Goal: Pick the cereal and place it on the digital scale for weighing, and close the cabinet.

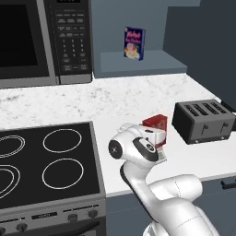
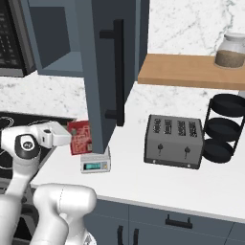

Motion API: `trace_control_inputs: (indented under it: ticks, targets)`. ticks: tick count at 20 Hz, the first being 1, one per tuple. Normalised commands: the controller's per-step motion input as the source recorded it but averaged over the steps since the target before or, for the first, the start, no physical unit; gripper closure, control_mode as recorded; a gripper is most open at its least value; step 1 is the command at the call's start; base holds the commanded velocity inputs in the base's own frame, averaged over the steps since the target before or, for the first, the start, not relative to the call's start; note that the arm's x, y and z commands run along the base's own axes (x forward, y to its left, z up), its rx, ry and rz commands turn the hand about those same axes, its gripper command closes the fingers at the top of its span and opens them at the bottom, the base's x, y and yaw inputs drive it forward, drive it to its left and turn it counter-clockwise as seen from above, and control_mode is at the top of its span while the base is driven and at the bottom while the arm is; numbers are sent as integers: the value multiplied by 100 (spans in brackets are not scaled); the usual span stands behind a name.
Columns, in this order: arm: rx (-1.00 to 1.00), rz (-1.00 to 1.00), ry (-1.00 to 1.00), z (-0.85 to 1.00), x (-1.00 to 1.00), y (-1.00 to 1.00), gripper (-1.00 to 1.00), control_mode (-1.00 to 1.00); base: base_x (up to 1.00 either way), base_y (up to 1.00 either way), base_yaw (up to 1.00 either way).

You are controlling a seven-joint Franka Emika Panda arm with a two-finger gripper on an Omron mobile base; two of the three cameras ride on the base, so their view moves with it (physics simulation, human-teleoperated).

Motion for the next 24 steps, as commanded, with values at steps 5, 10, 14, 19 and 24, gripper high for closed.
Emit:
trace_control_inputs:
  ticks: [5,10,14,19,24]
  targets:
    - [0,0,-6,-28,26,-4,100,-100,0,0,0]
    - [0,0,-4,-26,16,-1,100,-100,0,0,0]
    - [0,0,-2,-25,26,0,100,-100,0,0,0]
    - [1,0,0,-22,20,0,100,-100,0,0,0]
    - [0,0,0,-21,14,-3,100,-100,0,0,0]
